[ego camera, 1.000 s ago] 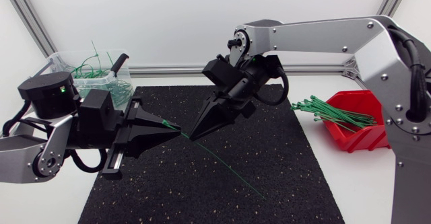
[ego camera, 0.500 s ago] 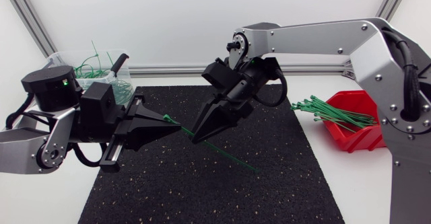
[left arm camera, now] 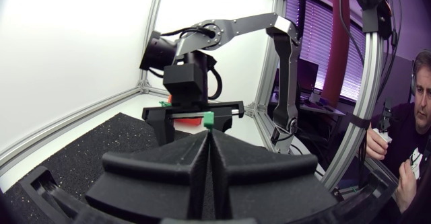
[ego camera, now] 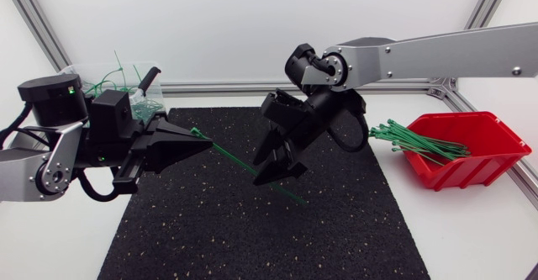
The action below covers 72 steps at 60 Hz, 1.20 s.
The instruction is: Take a green cable tie from the red box, thread the tail through the head to close it, then place it in the transparent bin on the left.
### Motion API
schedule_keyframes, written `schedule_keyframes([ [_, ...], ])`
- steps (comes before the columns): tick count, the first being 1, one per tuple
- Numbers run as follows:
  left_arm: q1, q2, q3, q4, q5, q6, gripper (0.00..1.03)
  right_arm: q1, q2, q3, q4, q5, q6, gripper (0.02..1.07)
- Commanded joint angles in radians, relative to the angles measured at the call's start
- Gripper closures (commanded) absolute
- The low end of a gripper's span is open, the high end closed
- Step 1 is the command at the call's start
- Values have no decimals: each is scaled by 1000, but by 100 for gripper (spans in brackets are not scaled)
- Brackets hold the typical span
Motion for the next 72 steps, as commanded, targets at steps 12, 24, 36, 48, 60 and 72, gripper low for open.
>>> schedule_keyframes([
  [12, 14, 38, 85, -136, 19, -14, 100, 32, -104, -96, 94, 73, 70, 24],
  [24, 1, 23, 99, -154, -32, -14, 100, 32, -156, -148, 157, 127, 95, 24],
  [36, -48, 21, 107, -291, -144, 138, 100, 34, -173, -179, 206, 169, 107, 24],
  [48, -115, 53, 173, -645, -288, 520, 100, 35, -178, -191, 229, 182, 113, 24],
  [60, -111, 78, 220, -628, -245, 515, 100, 29, -173, -180, 240, 142, 144, 24],
  [72, -127, 81, 281, -662, -194, 469, 100, 15, -156, -125, 241, 70, 197, 25],
])
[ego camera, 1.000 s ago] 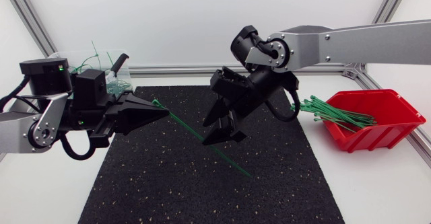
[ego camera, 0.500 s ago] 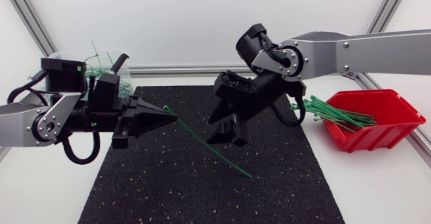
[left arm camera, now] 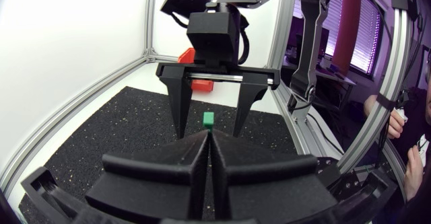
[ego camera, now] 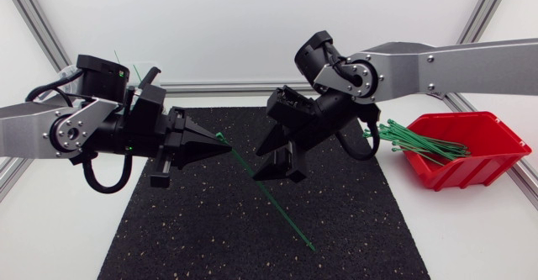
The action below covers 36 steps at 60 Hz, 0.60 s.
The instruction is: Take a green cable tie from the red box, thread the tail through the head to close it, then place it in the transparent bin on the left.
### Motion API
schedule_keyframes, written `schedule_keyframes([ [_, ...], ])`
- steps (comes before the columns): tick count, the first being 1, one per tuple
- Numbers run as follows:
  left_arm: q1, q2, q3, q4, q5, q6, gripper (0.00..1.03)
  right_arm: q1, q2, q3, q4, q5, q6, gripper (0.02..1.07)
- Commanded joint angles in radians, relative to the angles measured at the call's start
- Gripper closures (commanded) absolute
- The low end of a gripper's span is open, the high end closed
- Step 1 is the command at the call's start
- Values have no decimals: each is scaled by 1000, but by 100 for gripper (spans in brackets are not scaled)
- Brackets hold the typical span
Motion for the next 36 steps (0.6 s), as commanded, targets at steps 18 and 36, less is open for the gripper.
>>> schedule_keyframes([
  [18, -9, 11, 93, -66, 70, -31, 100, -12, 9, 113, -7, -107, 96, 40],
  [36, 5, 35, 110, -66, 103, -55, 100, -15, -5, 96, -8, -141, 104, 82],
])
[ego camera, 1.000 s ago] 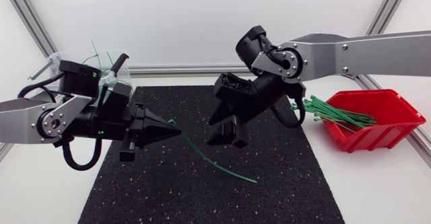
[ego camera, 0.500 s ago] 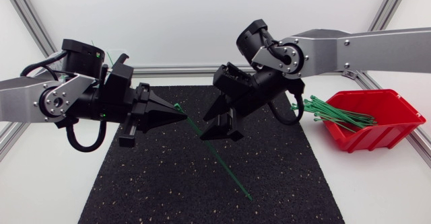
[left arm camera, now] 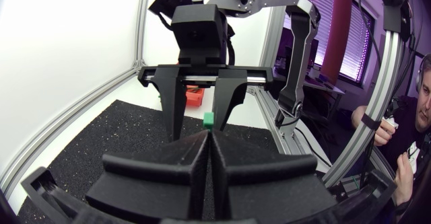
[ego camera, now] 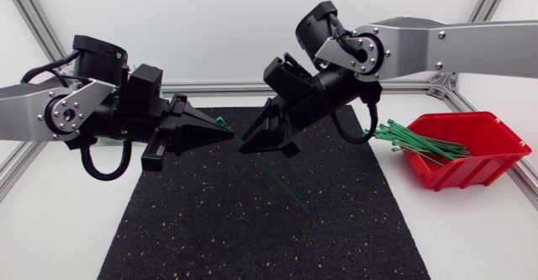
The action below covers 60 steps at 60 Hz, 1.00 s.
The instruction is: Take a green cable tie from the red box, thread the tail through the head to close it, then place it in the transparent bin on the left.
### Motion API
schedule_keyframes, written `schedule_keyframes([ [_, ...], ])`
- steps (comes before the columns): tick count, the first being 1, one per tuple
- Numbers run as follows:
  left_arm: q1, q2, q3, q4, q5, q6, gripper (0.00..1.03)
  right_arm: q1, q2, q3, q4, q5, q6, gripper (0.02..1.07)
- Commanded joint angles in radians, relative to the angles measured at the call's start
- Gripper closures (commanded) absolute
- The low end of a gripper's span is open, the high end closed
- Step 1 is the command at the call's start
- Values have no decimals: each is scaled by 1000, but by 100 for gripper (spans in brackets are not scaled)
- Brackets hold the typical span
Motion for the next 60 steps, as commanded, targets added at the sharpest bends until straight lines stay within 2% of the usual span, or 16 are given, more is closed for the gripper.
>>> schedule_keyframes([
  [1, 6, 30, 30, -11, 20, -18, 100, -9, -6, -6, -7, -16, 17, 84],
  [8, 6, 40, 35, -11, 26, -21, 100, -18, -12, -15, -4, -31, 13, 101],
  [33, 10, 55, 50, -8, 28, -47, 99, -18, -35, -42, -9, -50, 22, 101],
  [39, 20, 49, 42, -6, 34, -47, 83, -18, -35, -49, -7, -73, 40, 101],
  [43, 21, 52, 41, 2, 45, -47, 77, -20, -37, -52, -7, -93, 56, 101],
  [51, 18, 63, 39, 34, 71, -76, 57, -32, -46, -69, 22, -119, 111, 101],
  [57, 7, 69, 33, 67, 89, -104, 55, -60, -46, -85, 80, -134, 181, 101],
  [60, 0, 72, 33, 90, 89, -127, 44, -71, -44, -93, 94, -142, 203, 101],
])
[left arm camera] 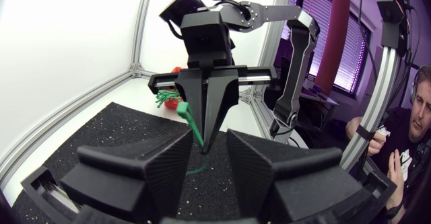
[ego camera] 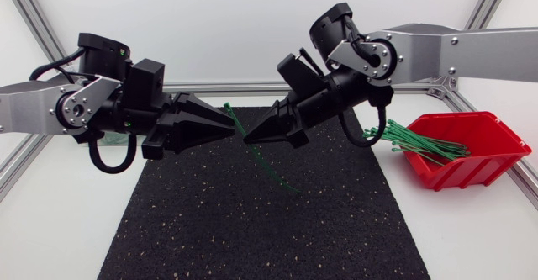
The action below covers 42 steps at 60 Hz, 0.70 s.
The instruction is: Take a green cable tie from the red box, thread the tail through the head to close it, then place it in the transparent bin on the left.
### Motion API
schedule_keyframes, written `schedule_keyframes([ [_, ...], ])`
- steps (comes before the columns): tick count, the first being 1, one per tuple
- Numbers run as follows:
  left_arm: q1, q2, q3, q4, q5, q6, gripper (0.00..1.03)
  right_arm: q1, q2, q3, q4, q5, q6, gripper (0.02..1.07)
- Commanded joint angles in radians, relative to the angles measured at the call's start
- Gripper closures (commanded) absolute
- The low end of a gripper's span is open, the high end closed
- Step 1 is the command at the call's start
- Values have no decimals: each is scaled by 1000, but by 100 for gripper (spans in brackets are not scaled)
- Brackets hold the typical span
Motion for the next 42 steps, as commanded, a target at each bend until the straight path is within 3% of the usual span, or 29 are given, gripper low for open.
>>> schedule_keyframes([
  [1, -13, 21, 0, 40, 23, -56, 40, -23, -15, -36, 25, -18, 68, 101],
  [8, -27, 44, -16, 175, 18, -168, 36, -34, -32, -60, 44, -44, 114, 101],
  [18, -45, 110, -43, 546, -11, -493, 36, -48, -48, -116, 121, -70, 198, 101],
  [22, -45, 135, -50, 640, -11, -568, 36, -59, -61, -131, 144, -84, 226, 101],
  [42, -41, 225, -54, 697, -10, -583, 37, -82, -88, -177, 247, -102, 306, 101],
])
